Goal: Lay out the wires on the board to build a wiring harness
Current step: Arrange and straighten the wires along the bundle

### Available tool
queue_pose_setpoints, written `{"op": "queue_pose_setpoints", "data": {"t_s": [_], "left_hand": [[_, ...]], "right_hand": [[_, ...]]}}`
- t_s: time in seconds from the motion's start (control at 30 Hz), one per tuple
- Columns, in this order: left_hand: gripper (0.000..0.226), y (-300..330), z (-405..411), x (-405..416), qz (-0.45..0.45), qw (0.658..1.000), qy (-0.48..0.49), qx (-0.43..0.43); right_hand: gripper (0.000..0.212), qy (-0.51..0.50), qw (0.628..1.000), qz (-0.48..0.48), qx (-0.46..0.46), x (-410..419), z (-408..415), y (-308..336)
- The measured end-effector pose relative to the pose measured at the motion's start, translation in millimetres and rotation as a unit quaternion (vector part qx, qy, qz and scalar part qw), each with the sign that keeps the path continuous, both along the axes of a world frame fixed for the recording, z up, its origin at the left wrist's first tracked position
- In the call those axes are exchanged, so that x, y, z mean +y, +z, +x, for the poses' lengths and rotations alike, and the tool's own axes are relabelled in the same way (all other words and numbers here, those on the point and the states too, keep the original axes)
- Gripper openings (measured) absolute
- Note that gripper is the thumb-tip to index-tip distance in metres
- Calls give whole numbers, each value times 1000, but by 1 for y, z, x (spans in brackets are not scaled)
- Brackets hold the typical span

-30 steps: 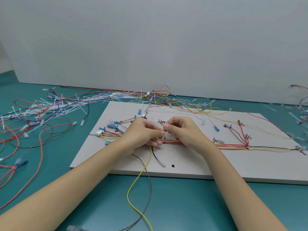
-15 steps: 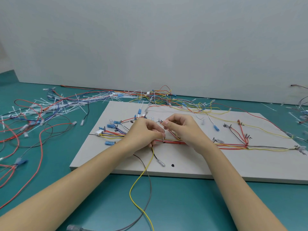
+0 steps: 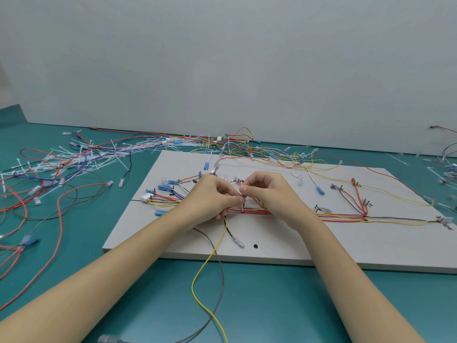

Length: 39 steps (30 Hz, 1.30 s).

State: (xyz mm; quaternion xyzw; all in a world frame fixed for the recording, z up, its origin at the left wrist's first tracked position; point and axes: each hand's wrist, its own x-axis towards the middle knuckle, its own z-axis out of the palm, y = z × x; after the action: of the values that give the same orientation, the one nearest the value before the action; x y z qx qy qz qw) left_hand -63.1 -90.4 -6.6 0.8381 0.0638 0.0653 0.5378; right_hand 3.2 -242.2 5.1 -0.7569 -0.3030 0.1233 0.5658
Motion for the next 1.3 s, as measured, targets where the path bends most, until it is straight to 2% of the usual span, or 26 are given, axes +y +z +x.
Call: {"op": "queue_pose_setpoints", "data": {"t_s": [0.27, 0.37, 0.5, 0.6, 1.07, 1.3], "left_hand": [[9, -3, 1, -1, 53, 998, -6, -10], [8, -4, 1, -2, 96, 995, -7, -23], [6, -2, 1, -6, 195, 979, -13, -50], [6, -1, 1, -7, 227, 972, -17, -62], [13, -2, -1, -10, 292, 952, -6, -93], [18, -3, -4, -9, 289, 951, -19, -105]], "right_hand": [[17, -20, 999, 36, 9, 0, -2, 5], [17, -25, 998, 58, 18, 1, -4, 8], [15, -33, 997, 65, 28, 0, -5, 12], [17, -37, 997, 59, 44, -2, -4, 14], [16, 13, 990, 29, 134, -2, -2, 11], [21, 84, 986, -54, 132, -9, -5, 14]]}}
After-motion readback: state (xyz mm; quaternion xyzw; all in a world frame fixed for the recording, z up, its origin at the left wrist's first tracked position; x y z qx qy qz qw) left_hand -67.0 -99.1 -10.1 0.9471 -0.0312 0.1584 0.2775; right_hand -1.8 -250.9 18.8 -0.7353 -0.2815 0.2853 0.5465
